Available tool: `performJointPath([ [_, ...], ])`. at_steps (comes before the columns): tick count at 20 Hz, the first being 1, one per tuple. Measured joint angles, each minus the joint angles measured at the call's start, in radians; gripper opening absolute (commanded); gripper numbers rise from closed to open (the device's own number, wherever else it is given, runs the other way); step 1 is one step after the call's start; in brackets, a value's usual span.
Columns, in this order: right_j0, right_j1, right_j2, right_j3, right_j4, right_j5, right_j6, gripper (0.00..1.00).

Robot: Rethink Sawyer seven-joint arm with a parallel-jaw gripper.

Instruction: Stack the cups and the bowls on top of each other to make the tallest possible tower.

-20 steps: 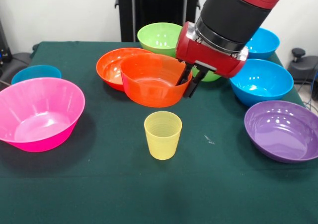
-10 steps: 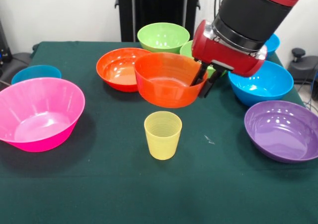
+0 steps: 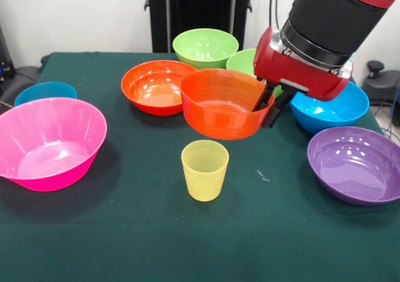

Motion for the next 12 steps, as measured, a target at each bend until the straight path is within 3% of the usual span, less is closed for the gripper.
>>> performJointPath([
  [12,-0.012,0.022,-0.001,-0.019,0.006,0.0,0.0,0.0],
])
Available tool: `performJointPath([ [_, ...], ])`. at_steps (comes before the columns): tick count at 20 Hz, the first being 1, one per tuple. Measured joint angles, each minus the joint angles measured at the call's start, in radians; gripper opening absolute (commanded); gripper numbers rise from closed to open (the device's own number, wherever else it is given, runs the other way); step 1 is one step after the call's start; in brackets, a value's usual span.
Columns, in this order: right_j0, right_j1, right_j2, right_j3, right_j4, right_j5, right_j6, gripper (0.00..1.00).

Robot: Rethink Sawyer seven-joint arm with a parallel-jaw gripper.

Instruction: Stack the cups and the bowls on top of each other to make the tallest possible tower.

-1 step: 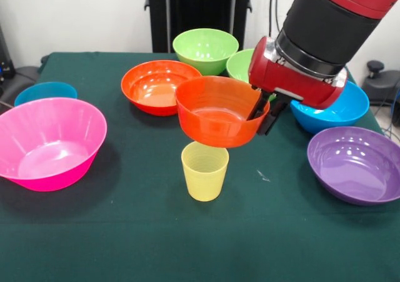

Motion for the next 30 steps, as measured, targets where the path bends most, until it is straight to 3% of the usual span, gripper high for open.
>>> performJointPath([
  [30,-0.006,-0.002,0.0,0.026,0.003,-0.001,0.0,0.0],
])
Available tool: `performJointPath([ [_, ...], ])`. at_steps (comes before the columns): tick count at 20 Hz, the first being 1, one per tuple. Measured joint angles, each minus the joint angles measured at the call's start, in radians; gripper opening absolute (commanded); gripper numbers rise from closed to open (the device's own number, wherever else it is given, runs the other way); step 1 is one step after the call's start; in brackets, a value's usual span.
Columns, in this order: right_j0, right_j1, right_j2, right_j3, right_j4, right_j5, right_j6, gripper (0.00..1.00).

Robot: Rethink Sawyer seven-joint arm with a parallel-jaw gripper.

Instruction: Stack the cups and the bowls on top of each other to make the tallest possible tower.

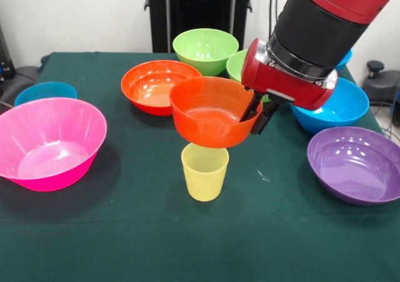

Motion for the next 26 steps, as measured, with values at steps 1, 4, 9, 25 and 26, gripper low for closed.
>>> performJointPath([
  [1,-0.001,0.0,0.0,0.004,0.0,-0.002,0.0,0.0],
  [4,-0.007,0.0,0.0,0.013,0.0,-0.013,0.0,0.0],
  [9,-0.02,0.001,0.0,0.018,0.0,-0.025,0.0,0.0],
  [25,-0.024,0.006,0.0,0.018,0.005,-0.025,0.0,0.0],
  [26,-0.023,0.008,0.0,0.018,0.007,-0.025,0.0,0.0],
])
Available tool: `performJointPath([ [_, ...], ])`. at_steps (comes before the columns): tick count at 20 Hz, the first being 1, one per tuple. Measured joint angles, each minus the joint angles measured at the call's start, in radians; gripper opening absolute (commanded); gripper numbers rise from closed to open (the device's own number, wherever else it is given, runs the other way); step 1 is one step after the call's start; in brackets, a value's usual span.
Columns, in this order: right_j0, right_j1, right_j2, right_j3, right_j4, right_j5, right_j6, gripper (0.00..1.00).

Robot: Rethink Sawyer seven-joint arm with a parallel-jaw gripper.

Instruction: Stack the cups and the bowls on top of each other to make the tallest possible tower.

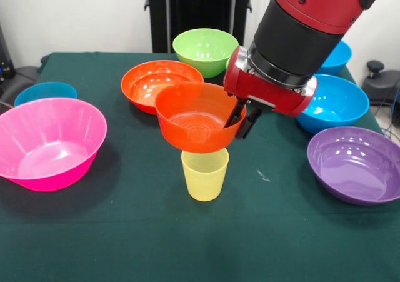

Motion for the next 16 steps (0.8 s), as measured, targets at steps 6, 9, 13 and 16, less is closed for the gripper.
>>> performJointPath([
  [6,0.001,0.012,0.0,-0.001,0.013,0.0,0.0,0.0],
  [9,0.001,0.022,0.0,-0.004,0.02,0.0,0.0,0.0],
  [13,0.001,0.037,0.0,-0.004,0.03,0.0,0.0,0.0],
  [16,0.001,0.046,0.0,-0.005,0.036,0.0,0.0,0.0],
])
